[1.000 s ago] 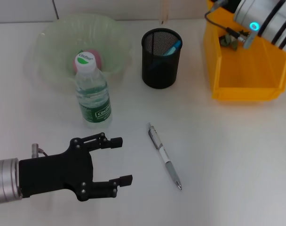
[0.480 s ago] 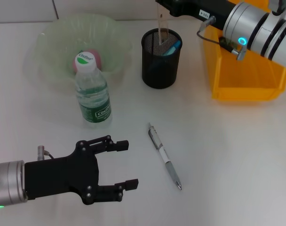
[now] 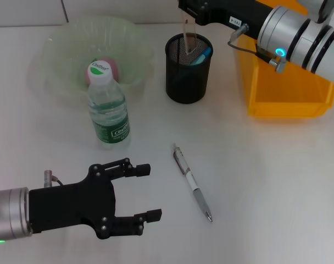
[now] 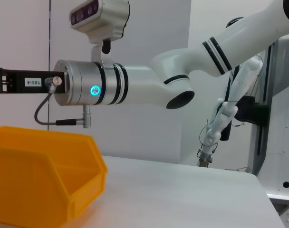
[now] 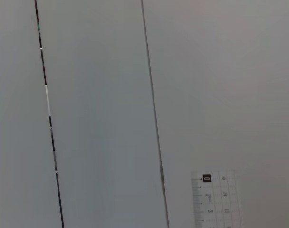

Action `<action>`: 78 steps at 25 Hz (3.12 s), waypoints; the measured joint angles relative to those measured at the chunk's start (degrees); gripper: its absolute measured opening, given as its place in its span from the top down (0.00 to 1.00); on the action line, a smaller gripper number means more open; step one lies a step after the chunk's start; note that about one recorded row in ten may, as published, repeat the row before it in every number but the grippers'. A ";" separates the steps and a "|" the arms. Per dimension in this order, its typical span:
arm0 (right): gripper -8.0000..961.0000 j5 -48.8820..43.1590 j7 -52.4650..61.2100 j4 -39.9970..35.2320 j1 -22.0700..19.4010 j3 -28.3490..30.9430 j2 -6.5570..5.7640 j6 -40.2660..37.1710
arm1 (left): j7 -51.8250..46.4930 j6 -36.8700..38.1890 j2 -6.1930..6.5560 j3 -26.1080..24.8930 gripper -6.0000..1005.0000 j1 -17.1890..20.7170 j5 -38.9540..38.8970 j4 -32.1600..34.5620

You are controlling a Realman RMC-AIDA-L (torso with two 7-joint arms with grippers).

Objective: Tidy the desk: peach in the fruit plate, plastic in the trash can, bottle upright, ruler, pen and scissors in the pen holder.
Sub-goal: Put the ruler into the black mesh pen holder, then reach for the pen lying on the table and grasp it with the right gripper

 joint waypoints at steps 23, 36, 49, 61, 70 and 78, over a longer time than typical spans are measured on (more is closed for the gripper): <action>0.47 0.08 -2.36 -0.44 -1.63 -1.07 0.01 -0.08 | 0.00 0.74 -0.08 -0.53 0.19 -0.26 -0.02 0.02; 0.44 0.06 -1.75 -3.31 -5.42 -0.43 0.01 -7.22 | -0.01 1.11 -0.08 -0.53 0.19 -0.16 -0.02 0.02; 0.20 -32.30 50.42 -50.38 -29.23 -1.20 -0.45 -20.53 | -0.57 2.73 -0.13 -0.61 0.19 -0.28 -0.36 0.02; 0.13 -79.80 100.30 -68.46 -11.81 -13.64 -0.59 -40.77 | 1.88 0.74 0.13 -1.44 0.19 0.63 0.00 -0.03; 0.13 -85.89 109.98 -60.82 -0.55 -22.52 -0.30 -41.50 | 4.47 1.04 0.17 -2.17 0.19 2.43 -0.01 -0.07; 0.13 -86.14 113.42 -51.92 5.89 -29.20 -0.08 -36.13 | 5.92 0.56 0.24 -2.20 0.19 2.60 -0.01 -0.51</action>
